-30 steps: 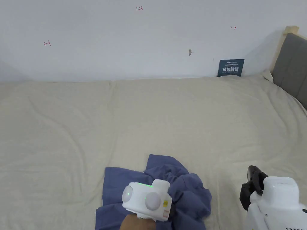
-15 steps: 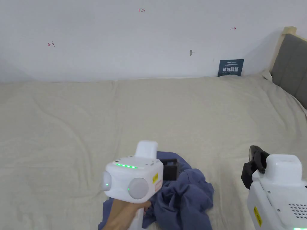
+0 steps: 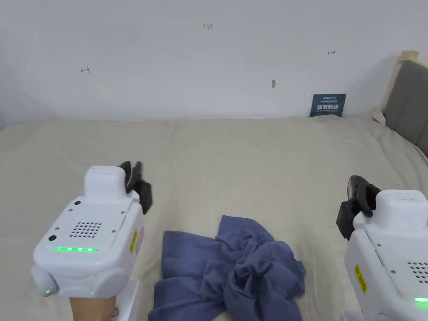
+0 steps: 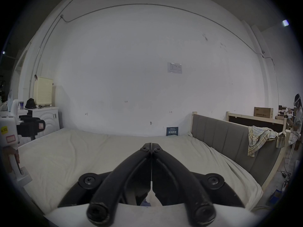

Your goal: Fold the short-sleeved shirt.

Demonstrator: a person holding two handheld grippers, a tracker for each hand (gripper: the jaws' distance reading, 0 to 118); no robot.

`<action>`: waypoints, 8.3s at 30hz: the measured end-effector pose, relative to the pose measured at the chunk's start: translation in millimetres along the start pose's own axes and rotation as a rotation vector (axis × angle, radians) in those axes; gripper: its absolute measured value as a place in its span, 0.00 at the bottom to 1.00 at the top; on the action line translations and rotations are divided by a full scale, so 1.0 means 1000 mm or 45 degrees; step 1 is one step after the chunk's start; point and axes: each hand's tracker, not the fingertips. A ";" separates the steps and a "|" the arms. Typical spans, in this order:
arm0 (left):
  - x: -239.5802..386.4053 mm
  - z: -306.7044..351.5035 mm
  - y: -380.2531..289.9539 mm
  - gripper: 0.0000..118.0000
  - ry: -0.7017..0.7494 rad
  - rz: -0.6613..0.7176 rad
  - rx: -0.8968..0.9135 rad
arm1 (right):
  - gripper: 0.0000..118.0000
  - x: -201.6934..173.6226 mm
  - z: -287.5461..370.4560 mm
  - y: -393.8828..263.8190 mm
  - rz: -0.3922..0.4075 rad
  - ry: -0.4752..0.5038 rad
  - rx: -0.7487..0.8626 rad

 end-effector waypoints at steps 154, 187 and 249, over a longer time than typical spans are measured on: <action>-0.150 0.034 -0.225 0.05 0.292 0.367 -1.326 | 0.07 0.067 -0.017 -0.229 -0.287 -0.079 -1.199; -0.009 0.014 -0.014 0.00 0.018 0.144 -0.112 | 0.00 0.004 -0.010 -0.003 0.058 -0.030 -0.041; -0.082 -0.304 -0.116 0.04 -0.135 0.215 -1.051 | 0.31 0.039 -0.319 -0.233 -0.130 0.005 -1.349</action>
